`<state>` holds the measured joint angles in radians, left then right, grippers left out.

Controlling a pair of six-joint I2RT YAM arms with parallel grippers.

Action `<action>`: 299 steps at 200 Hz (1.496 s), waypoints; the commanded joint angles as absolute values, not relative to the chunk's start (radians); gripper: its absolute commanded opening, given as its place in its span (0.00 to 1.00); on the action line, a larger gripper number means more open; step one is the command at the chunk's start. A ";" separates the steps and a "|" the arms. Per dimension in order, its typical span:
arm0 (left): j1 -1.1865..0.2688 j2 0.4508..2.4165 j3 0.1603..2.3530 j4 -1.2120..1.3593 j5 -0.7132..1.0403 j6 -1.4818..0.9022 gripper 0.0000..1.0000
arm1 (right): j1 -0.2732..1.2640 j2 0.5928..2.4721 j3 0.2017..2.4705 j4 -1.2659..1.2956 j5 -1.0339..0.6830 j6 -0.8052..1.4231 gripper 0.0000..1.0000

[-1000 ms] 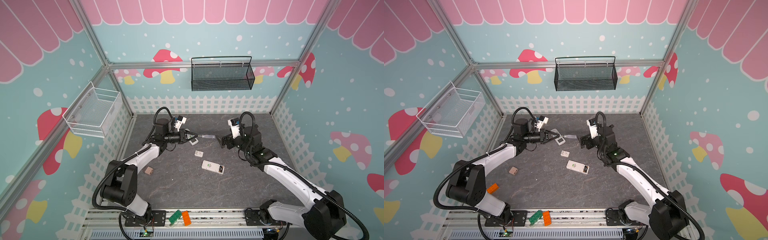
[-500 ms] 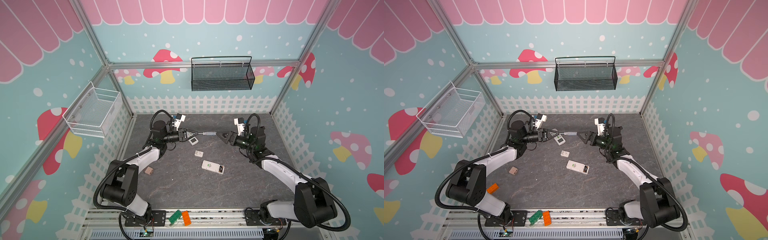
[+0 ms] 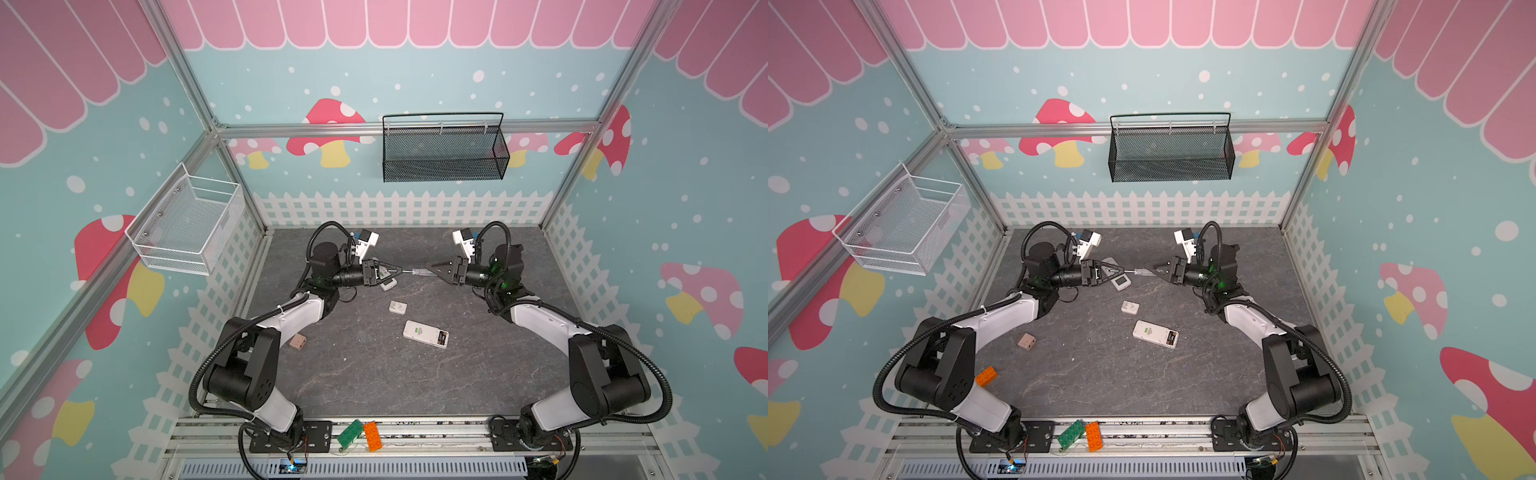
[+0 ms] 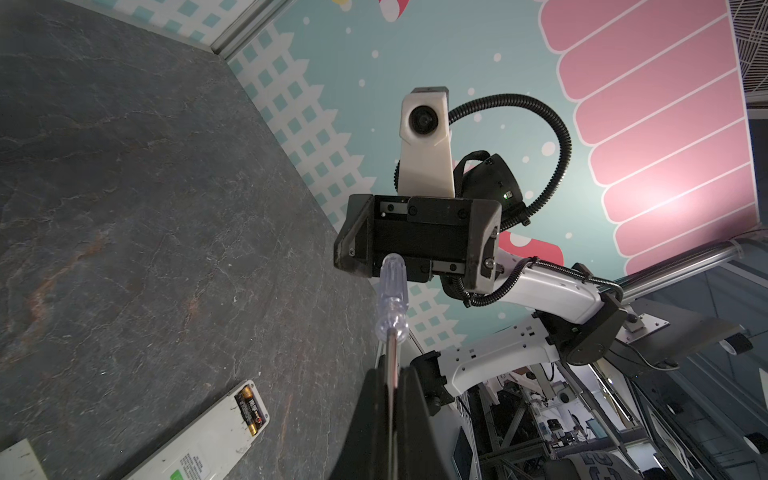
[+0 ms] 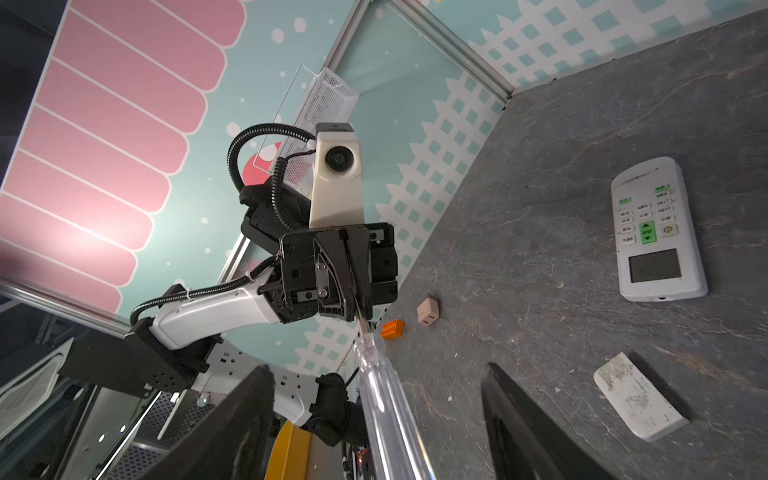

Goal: Unload the batteries from the remote control
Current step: 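Grasp the screwdriver handle again with the right gripper beside the left gripper, then open the left gripper and withdraw it while the right holds the screwdriver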

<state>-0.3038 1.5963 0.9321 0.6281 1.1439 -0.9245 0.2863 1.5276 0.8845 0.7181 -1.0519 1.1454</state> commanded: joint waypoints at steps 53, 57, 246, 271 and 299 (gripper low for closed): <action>-0.334 1.621 0.968 0.654 1.157 -0.940 0.00 | 0.313 1.588 0.907 0.845 -1.165 1.216 0.59; -0.338 1.621 0.967 0.655 1.157 -0.936 0.00 | 0.316 1.588 0.908 0.845 -1.170 1.214 0.59; -0.347 1.624 0.993 0.554 1.173 -0.840 0.31 | 0.327 1.584 0.871 0.881 -1.179 1.173 0.03; -0.316 1.615 1.022 0.500 1.216 -0.782 0.55 | 0.260 1.515 0.825 0.779 -1.191 1.098 0.02; -0.280 1.605 1.094 0.284 1.242 -0.617 0.78 | 0.175 1.378 0.862 0.359 -1.183 0.760 0.02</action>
